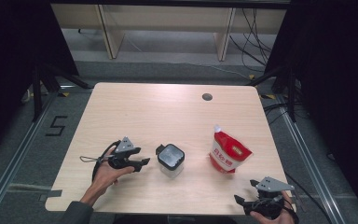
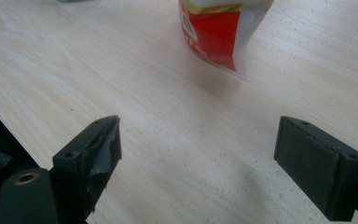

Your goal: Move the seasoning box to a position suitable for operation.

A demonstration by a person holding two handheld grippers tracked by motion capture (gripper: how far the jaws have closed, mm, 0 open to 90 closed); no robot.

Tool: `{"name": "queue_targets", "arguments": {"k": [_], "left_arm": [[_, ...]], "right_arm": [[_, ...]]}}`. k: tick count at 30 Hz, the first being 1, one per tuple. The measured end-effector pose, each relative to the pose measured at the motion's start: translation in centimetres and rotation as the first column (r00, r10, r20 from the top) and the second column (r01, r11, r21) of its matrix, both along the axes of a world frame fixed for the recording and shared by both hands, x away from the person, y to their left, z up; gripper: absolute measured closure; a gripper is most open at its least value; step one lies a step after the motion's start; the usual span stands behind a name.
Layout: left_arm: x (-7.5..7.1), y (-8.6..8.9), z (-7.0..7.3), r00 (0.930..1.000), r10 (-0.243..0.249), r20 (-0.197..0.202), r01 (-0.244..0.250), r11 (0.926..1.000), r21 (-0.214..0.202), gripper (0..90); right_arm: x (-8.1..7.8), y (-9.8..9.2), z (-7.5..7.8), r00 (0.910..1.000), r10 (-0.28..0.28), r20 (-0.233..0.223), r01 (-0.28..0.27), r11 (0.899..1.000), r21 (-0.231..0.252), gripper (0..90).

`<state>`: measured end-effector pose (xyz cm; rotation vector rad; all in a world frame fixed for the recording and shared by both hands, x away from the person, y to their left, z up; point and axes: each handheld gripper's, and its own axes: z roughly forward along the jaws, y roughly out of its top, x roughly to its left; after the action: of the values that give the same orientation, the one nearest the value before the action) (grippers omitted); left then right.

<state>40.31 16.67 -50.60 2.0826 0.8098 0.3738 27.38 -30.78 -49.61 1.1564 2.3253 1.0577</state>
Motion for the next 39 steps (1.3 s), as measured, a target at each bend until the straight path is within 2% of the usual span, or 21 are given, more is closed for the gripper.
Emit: {"name": "queue_targets", "arguments": {"k": [1, 2, 5, 9, 11, 12, 15, 21, 23, 25, 26, 28, 29, 31, 32, 33, 34, 35, 37, 38, 39], "left_arm": [[0.2, -0.2, 0.0, 0.9999, 0.012, 0.0, -0.012, 0.9999, -0.002, 40.9], [0.4, -0.3, 0.0, 1.0, -0.005, -0.001, 0.005, 1.0, 0.005, 42.5], [0.7, -0.9, 0.0, 0.9998, -0.008, -0.016, 0.008, 1.0, 0.003, 47.3], [1.1, -1.5, -0.1, 0.9995, -0.029, 0.008, 0.029, 0.9993, 0.025, 52.7], [1.2, -1.7, 0.1, 0.9987, -0.048, 0.019, 0.047, 0.9976, 0.051, 54.9], [1.3, -2.0, 0.1, 0.9983, -0.053, 0.025, 0.052, 0.9976, 0.047, 55.9], [1.4, -2.5, 0.2, 0.9969, -0.072, 0.033, 0.069, 0.9956, 0.063, 60.1], [1.3, -2.5, 0.4, 0.994, -0.105, 0.03, 0.103, 0.9933, 0.052, 64.2], [1.3, -2.6, 0.5, 0.9929, -0.114, 0.037, 0.112, 0.9924, 0.053, 64.4], [1.3, -2.8, 0.6, 0.9922, -0.118, 0.042, 0.115, 0.9916, 0.059, 64.7], [1.3, -3.1, 0.5, 0.9923, -0.118, 0.039, 0.116, 0.9918, 0.054, 65.0], [1.4, -3.2, 0.5, 0.9895, -0.138, 0.042, 0.135, 0.9887, 0.065, 65.8], [1.4, -3.5, 0.4, 0.9911, -0.127, 0.04, 0.125, 0.9907, 0.054, 65.8], [1.6, -3.8, 0.4, 0.9892, -0.14, 0.044, 0.137, 0.9891, 0.053, 67.7], [1.7, -4.2, 0.4, 0.9899, -0.132, 0.05, 0.131, 0.9908, 0.034, 69.9], [1.8, -4.2, 0.5, 0.9875, -0.145, 0.061, 0.142, 0.9884, 0.054, 71.5], [1.9, -4.3, 0.5, 0.9877, -0.145, 0.058, 0.142, 0.9887, 0.046, 73.8], [1.9, -4.5, 0.4, 0.9888, -0.138, 0.057, 0.136, 0.99, 0.037, 75.9], [2.0, -4.6, 0.5, 0.9862, -0.155, 0.058, 0.151, 0.9864, 0.064, 81.1], [2.0, -4.7, 0.6, 0.9862, -0.154, 0.061, 0.149, 0.9863, 0.07, 81.7], [2.0, -4.8, 0.6, 0.9832, -0.163, 0.082, 0.157, 0.9848, 0.075, 82.1]], "right_arm": [[-0.1, 0.0, 0.0, 0.9999, -0.008, -0.011, 0.008, 1.0, 0.008, 15.6], [0.0, 0.0, 0.0, 1.0, -0.003, -0.008, 0.003, 1.0, 0.007, 15.6], [0.0, 0.0, -0.1, 1.0, 0.003, -0.008, -0.003, 1.0, 0.008, 15.6], [0.0, 0.0, -0.1, 1.0, -0.001, -0.007, 0.001, 1.0, 0.012, 15.6], [0.0, 0.0, -0.1, 1.0, 0.004, -0.008, -0.004, 1.0, 0.007, 15.6], [0.0, 0.1, -0.1, 0.9998, 0.001, -0.019, -0.001, 1.0, 0.015, 15.6], [0.1, 0.0, -0.1, 1.0, 0.004, -0.006, -0.004, 1.0, 0.003, 15.6], [0.0, 0.0, -0.2, 0.9999, -0.001, -0.016, 0.001, 1.0, 0.004, 15.6], [-0.1, 0.1, -0.1, 0.9997, -0.008, -0.025, 0.008, 1.0, 0.009, 15.6], [0.1, 0.0, -0.1, 1.0, 0.006, -0.008, -0.006, 1.0, -0.003, 15.6], [0.0, 0.1, -0.2, 0.9997, -0.005, -0.025, 0.005, 1.0, 0.007, 15.6], [0.1, 0.0, -0.2, 0.9999, 0.008, -0.015, -0.008, 1.0, 0.004, 15.6], [0.1, 0.0, -0.2, 0.9998, 0.011, -0.017, -0.011, 1.0, 0.01, 15.6], [0.1, 0.0, -0.1, 0.9999, 0.011, -0.005, -0.011, 1.0, -0.005, 15.6], [0.1, 0.0, -0.2, 0.9998, 0.009, -0.016, -0.009, 1.0, 0.005, 15.6], [0.1, 0.1, -0.2, 0.9997, 0.005, -0.022, -0.005, 1.0, 0.009, 15.6], [-0.1, 0.2, -0.2, 0.9993, -0.004, -0.037, 0.005, 1.0, 0.017, 15.6], [0.1, 0.0, -0.3, 0.9997, 0.012, -0.019, -0.012, 1.0, 0.005, 15.6], [0.0, 0.1, -0.2, 0.9997, 0.004, -0.024, -0.004, 1.0, 0.007, 15.6], [0.1, 0.0, -0.2, 0.9999, 0.014, -0.007, -0.014, 1.0, -0.007, 15.6], [0.1, 0.0, -0.2, 0.9999, 0.016, -0.006, -0.016, 1.0, -0.007, 15.6]]}}
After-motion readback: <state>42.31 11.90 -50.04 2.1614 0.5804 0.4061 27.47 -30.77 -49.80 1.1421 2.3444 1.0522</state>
